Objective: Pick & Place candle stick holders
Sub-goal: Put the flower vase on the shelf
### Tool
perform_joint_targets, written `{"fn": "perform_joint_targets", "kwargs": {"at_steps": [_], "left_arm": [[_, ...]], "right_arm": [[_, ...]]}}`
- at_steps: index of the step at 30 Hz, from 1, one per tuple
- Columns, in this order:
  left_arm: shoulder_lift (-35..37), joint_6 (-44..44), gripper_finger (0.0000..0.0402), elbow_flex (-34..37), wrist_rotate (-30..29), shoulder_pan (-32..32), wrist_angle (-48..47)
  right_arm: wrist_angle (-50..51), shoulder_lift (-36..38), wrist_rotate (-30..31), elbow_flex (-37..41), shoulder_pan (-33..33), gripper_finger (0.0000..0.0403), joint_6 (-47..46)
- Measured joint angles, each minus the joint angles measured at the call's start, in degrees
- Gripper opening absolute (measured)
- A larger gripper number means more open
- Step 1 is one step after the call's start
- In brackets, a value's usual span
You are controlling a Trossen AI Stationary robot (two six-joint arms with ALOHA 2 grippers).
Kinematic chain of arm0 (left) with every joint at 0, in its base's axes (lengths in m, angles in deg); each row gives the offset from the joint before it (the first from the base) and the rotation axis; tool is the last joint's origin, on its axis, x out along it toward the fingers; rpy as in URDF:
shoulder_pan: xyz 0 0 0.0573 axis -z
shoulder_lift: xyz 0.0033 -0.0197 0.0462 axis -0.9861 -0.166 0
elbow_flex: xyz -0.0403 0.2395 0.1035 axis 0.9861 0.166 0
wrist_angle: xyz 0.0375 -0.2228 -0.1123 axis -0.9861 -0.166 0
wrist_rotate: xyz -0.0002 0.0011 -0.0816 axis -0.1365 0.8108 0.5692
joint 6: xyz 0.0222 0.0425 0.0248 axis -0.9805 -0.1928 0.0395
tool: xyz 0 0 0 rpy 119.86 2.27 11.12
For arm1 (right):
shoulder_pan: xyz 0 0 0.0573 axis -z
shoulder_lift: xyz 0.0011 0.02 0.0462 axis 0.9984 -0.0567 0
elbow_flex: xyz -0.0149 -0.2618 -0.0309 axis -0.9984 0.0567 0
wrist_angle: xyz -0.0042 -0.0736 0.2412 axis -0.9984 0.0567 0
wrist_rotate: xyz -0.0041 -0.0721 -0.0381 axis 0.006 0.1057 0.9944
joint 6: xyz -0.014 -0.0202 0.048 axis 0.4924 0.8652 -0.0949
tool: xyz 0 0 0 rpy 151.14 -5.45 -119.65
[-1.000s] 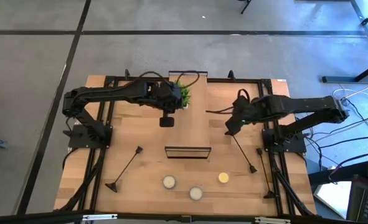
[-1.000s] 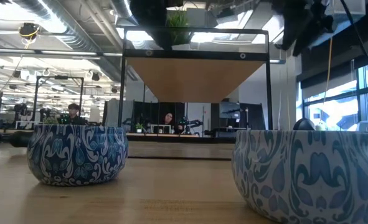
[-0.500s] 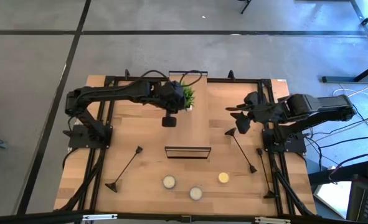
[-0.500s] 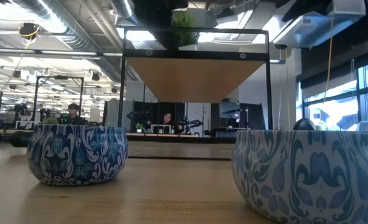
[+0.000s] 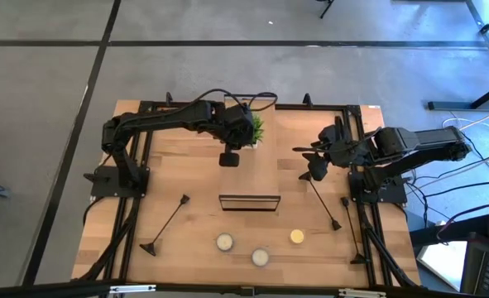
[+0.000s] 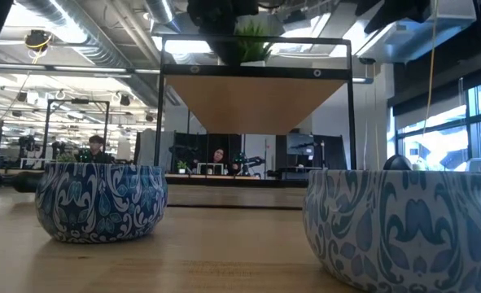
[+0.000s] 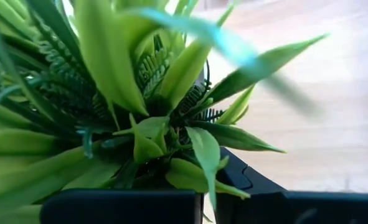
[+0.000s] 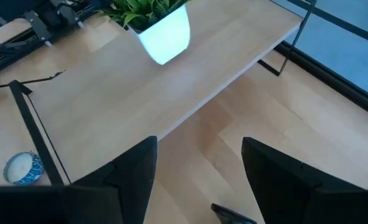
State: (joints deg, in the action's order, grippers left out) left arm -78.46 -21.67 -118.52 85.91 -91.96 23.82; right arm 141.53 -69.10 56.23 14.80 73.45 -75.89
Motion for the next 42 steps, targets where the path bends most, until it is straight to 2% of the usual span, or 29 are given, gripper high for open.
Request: {"fn": "perform_joint_targets", "kwargs": {"at_steps": [18, 42], "left_arm": [[0.0, 3.1, 0.0002, 0.0, 1.9, 0.7, -0.5], [-0.8, 2.2, 0.0002, 0.0, 1.5, 0.7, -0.4]], "right_arm": [[-0.5, 0.0, 0.0, 0.0, 0.0, 0.0238, 0.0], [-1.7, 0.0, 0.5, 0.0, 0.0, 0.0238, 0.0]]}}
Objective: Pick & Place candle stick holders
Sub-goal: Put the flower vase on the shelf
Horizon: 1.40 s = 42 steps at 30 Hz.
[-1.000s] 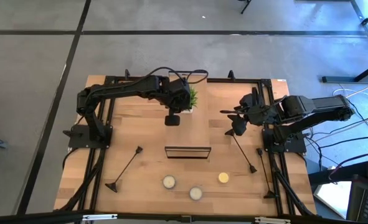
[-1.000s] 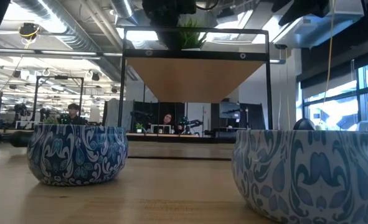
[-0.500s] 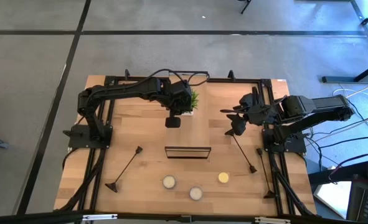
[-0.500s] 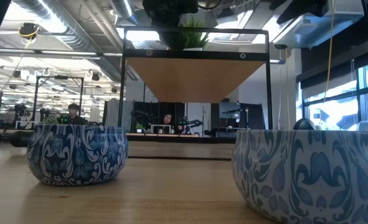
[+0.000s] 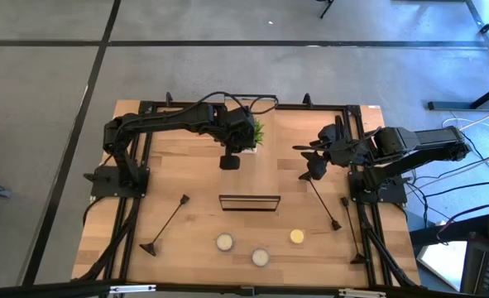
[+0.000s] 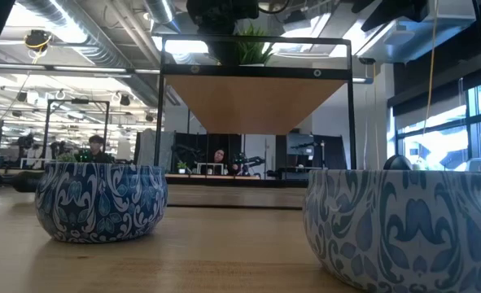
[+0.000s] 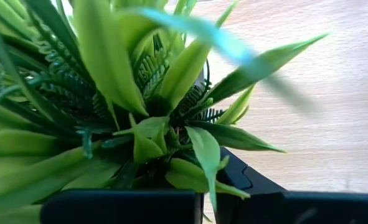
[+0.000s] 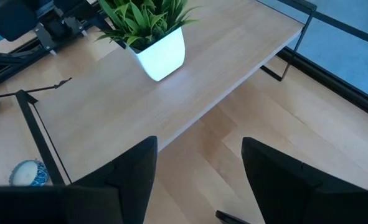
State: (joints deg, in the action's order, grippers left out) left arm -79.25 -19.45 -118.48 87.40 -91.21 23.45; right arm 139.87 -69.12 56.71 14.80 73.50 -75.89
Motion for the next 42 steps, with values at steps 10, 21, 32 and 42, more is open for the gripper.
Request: {"fn": "perform_joint_targets", "kwargs": {"at_steps": [10, 21, 32, 42], "left_arm": [[0.0, -1.2, 0.0029, 0.0, -2.2, 0.2, 0.1], [0.0, -1.2, 0.0028, 0.0, -2.1, 0.2, 0.1], [0.0, -1.2, 0.0004, 0.0, -0.3, 1.5, 2.9], [0.0, -0.1, 0.001, 0.0, -1.8, 1.9, 2.7]], "right_arm": [[-0.3, 0.0, 0.0, 0.0, 0.0, 0.0238, 0.0], [-0.3, 0.0, 0.0, 0.0, 0.0, 0.0238, 0.0], [-0.3, 0.0, 0.0, 0.0, 0.0, 0.0238, 0.0], [-0.3, 0.0, 0.0, 0.0, 0.0, 0.0238, 0.0]]}}
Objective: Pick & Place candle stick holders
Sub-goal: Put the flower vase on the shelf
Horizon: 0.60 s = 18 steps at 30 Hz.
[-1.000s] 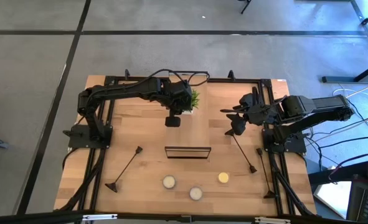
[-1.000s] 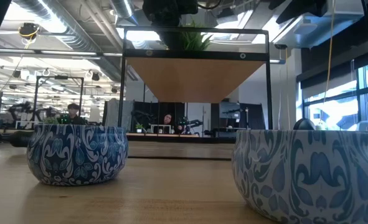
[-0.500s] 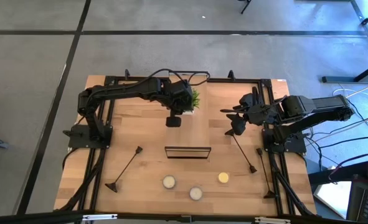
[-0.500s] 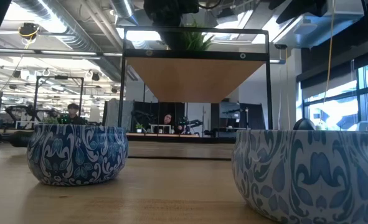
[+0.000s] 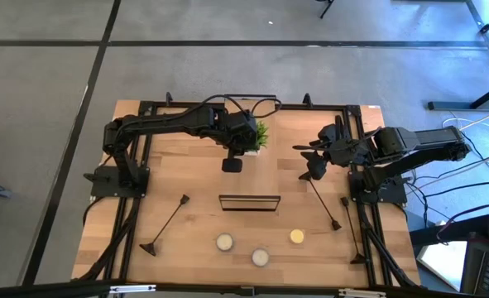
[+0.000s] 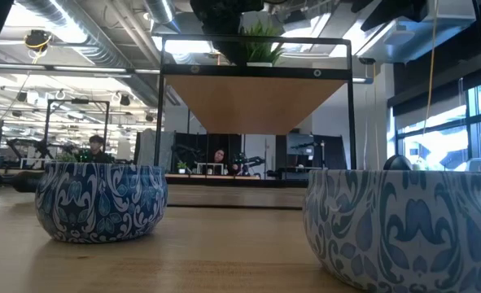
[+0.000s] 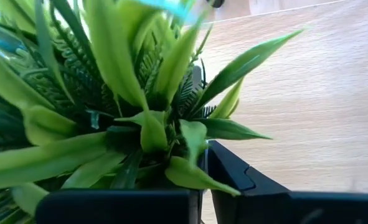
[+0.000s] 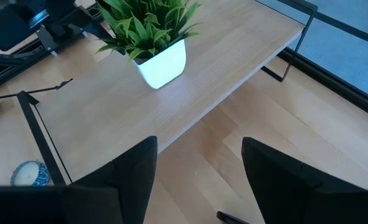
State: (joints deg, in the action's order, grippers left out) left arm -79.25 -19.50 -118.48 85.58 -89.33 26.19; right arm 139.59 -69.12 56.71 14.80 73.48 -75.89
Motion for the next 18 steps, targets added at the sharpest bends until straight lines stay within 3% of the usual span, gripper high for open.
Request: {"fn": "perform_joint_targets", "kwargs": {"at_steps": [18], "left_arm": [[0.0, 1.0, 0.0011, 0.0, 0.2, 0.0, -0.4]], "right_arm": [[0.0, 0.0, 0.0, 0.0, 0.0, 0.0238, 0.0]]}}
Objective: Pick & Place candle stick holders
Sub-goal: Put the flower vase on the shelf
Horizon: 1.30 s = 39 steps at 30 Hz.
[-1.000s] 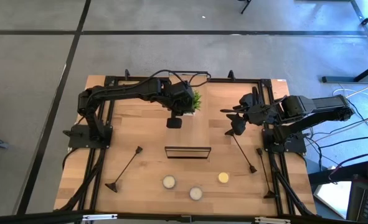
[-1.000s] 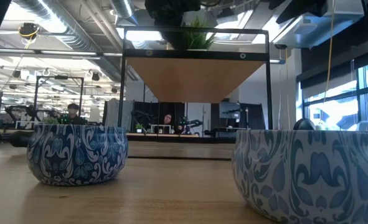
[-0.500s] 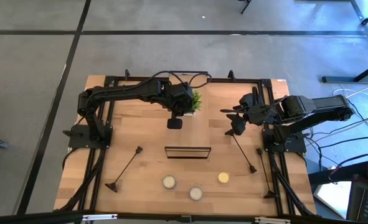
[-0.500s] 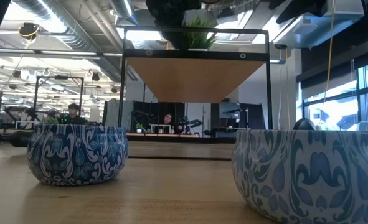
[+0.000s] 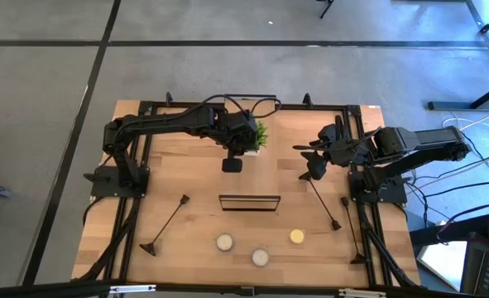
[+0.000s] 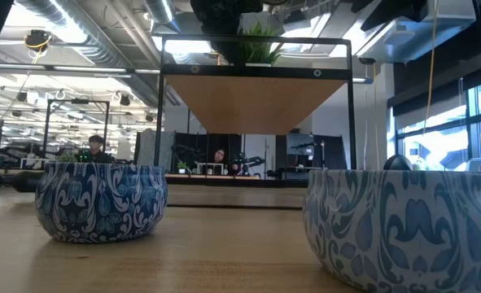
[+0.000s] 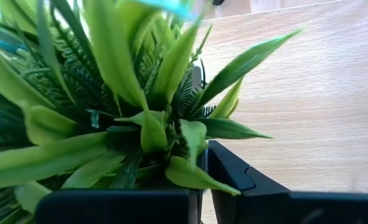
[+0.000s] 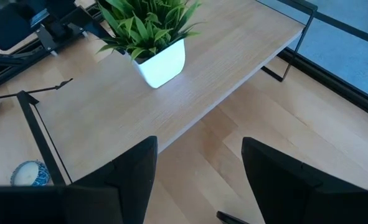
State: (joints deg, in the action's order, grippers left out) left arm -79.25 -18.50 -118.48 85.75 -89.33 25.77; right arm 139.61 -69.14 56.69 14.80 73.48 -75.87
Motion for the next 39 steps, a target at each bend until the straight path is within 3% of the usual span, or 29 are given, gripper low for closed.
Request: {"fn": "perform_joint_targets", "kwargs": {"at_steps": [22, 39], "left_arm": [[0.0, 0.9, 0.0014, 0.0, 2.1, 0.2, 0.7], [0.0, 1.5, 0.0064, -0.4, 0.1, 0.2, 0.1]], "right_arm": [[0.0, -2.1, -0.6, 0.0, 0.0, 0.0238, 0.0], [0.0, -2.1, -0.6, 0.0, 0.0, 0.0238, 0.0]]}}
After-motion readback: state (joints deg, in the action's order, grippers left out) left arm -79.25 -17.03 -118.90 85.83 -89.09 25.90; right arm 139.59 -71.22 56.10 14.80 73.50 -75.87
